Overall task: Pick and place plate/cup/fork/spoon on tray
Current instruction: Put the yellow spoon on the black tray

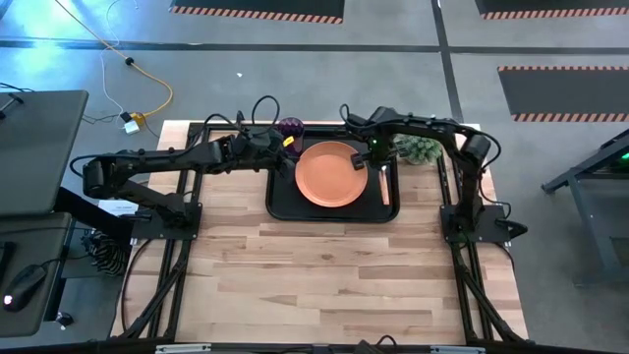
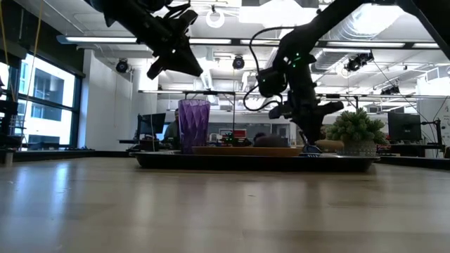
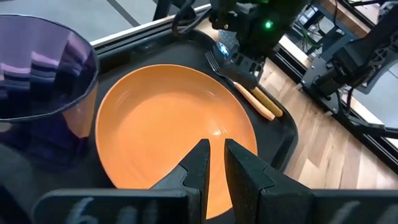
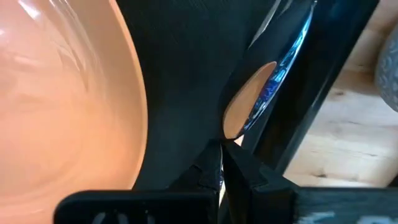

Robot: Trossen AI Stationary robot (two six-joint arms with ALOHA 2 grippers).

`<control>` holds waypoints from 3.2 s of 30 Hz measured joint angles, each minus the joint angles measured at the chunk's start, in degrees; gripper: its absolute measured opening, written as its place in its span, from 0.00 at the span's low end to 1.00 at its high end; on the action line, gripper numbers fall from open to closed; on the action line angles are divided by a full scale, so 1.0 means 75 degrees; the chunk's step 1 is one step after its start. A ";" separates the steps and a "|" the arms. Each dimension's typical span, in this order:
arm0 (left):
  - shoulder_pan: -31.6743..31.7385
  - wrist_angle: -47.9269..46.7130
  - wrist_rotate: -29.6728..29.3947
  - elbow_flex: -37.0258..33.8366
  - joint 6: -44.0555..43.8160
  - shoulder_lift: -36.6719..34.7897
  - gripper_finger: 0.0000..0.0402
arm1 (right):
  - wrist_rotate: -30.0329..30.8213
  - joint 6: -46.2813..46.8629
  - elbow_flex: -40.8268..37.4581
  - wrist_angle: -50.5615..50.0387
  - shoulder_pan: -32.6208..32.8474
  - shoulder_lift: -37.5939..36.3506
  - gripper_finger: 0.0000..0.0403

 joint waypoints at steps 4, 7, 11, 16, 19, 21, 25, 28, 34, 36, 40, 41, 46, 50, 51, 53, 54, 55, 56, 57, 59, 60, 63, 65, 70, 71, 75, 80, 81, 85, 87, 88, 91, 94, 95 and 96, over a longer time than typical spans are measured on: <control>0.0039 -0.0078 0.0002 0.0000 0.0000 0.0000 0.09 | 0.0089 -0.0079 0.0014 -0.0025 0.0000 0.0035 0.00; 0.0039 -0.0117 0.0002 0.0000 -0.0007 0.0000 0.09 | 0.0278 -0.0280 0.0268 -0.0462 0.0000 0.0041 0.00; 0.0039 -0.0114 0.0004 0.0000 -0.0178 0.0000 0.09 | 0.0639 -0.0435 0.0922 -0.0784 0.0000 0.0041 0.00; 0.0039 -0.0166 0.0002 0.0000 -0.0198 0.0000 0.09 | 0.0657 -0.0506 0.1556 -0.1102 0.0000 0.0026 0.00; 0.0039 -0.0209 0.0002 0.0000 -0.0194 0.0000 0.09 | 0.0640 -0.0352 0.1597 -0.1238 0.0046 0.0029 0.00; 0.0039 -0.0254 0.0002 0.0000 -0.0134 0.0000 0.09 | 0.0580 -0.0163 0.1597 -0.1267 0.0102 0.0029 0.00; 0.0039 -0.0387 0.0025 0.0000 -0.0005 0.0000 0.09 | 0.0533 0.0285 0.1587 -0.1244 0.0223 0.0029 0.00; 0.0039 -0.0488 0.0262 0.0000 0.0006 0.0000 0.09 | 0.0605 0.0459 0.1582 -0.1247 0.0301 0.0029 0.00; 0.0039 -0.0564 0.0282 0.0000 0.0018 0.0000 0.09 | 0.0795 0.0635 0.1582 -0.1284 0.0310 0.0408 0.00; 0.0039 -0.0572 0.0282 0.0000 0.0038 0.0000 0.09 | 0.0760 0.0656 0.1575 -0.1285 0.0314 0.0624 0.00; 0.0039 -0.0696 0.0282 0.0000 0.0079 0.0000 0.09 | 0.0741 0.0591 0.1571 -0.1365 0.0397 0.0961 0.00; 0.0039 -0.0722 0.0279 0.0000 0.0082 0.0000 0.09 | 0.0769 0.0563 0.1571 -0.1376 0.0411 0.1005 0.00; 0.0039 -0.0746 0.0280 0.0000 0.0082 0.0000 0.09 | 0.0868 0.0640 0.1571 -0.1233 0.0449 0.1168 0.00; 0.0039 -0.0744 0.0279 0.0000 0.0082 0.0000 0.09 | 0.1075 0.0687 0.1571 -0.1189 0.0449 0.1276 0.00; 0.0039 -0.0744 0.0282 0.0000 0.0082 0.0000 0.09 | 0.1121 0.0733 0.1571 -0.1189 0.0449 0.1300 0.00; 0.0039 -0.0744 0.0279 0.0000 0.0082 0.0000 0.09 | 0.1199 0.0816 0.1571 -0.1182 0.0431 0.1326 0.00; 0.0039 -0.0744 0.0280 0.0000 0.0082 0.0000 0.09 | 0.1208 0.0824 0.1571 -0.1179 0.0416 0.1329 0.00; 0.0039 -0.0744 0.0279 0.0000 0.0084 0.0000 0.09 | 0.1207 0.0834 0.1571 -0.1168 0.0394 0.1329 0.00; 0.0039 -0.0744 0.0281 0.0000 0.0100 0.0000 0.09 | 0.1207 0.0875 0.1571 -0.1157 0.0368 0.1327 0.00; 0.0039 -0.0744 0.0280 0.0000 0.0138 0.0000 0.09 | 0.1203 0.0933 0.1571 -0.1153 0.0343 0.1329 0.00; 0.0039 -0.0744 0.0282 0.0000 0.0158 0.0000 0.09 | 0.1161 0.1000 0.1571 -0.1150 0.0319 0.1327 0.00; 0.0039 -0.0744 0.0282 0.0000 0.0158 0.0000 0.09 | 0.1107 0.1008 0.1571 -0.1138 0.0297 0.1327 0.00; 0.0039 -0.0742 0.0282 0.0000 0.0164 0.0000 0.09 | 0.0917 0.1029 0.1571 -0.1128 0.0293 0.1326 0.00; 0.0039 -0.0741 0.0282 0.0000 0.0167 0.0000 0.09 | 0.0759 0.1038 0.1571 -0.1127 0.0297 0.1326 0.00; 0.0039 -0.0741 0.0282 0.0000 0.0166 0.0000 0.09 | 0.0670 0.1087 0.1571 -0.1182 0.0348 0.1326 0.00; 0.0039 -0.0741 0.0282 0.0000 0.0167 0.0000 0.09 | 0.0608 0.1087 0.1571 -0.1200 0.0364 0.1326 0.00; 0.0039 -0.0741 0.0282 0.0000 0.0167 0.0000 0.09 | 0.0530 0.1105 0.1571 -0.1248 0.0450 0.1326 0.00; 0.0039 -0.0741 0.0282 0.0000 0.0166 0.0000 0.09 | 0.0481 0.1142 0.1469 -0.1364 0.0464 0.1343 0.00; 0.0039 -0.0741 0.0282 0.0000 0.0165 0.0000 0.09 | 0.0402 0.1141 0.1365 -0.1355 0.0463 0.1350 0.00; 0.0039 -0.0742 0.0283 0.0000 0.0235 0.0000 0.09 | 0.0350 0.1194 0.0958 -0.1160 0.0463 0.1370 0.00; 0.0039 -0.0747 0.0285 0.0000 0.0283 0.0000 0.09 | 0.0190 0.1192 0.0875 -0.1125 0.0463 0.1370 0.00; 0.0036 -0.0749 0.0285 0.0000 0.0280 0.0000 0.09 | 0.0144 0.1196 0.0850 -0.1061 0.0463 0.1370 0.00; 0.0036 -0.0752 0.0284 0.0000 0.0280 0.0000 0.09 | 0.0120 0.1201 0.0845 -0.1012 0.0463 0.1370 0.00; 0.0036 -0.0752 0.0285 0.0000 0.0280 0.0000 0.09 | 0.0114 0.1201 0.0845 -0.0918 0.0463 0.1370 0.00; 0.0036 -0.0752 0.0282 0.0000 0.0280 0.0000 0.09 | 0.0115 0.1201 0.0845 -0.0920 0.0463 0.1370 0.00; 0.0037 -0.0752 0.0282 0.0000 0.0280 0.0000 0.09 | 0.0128 0.1201 0.0845 -0.0906 0.0461 0.1370 0.00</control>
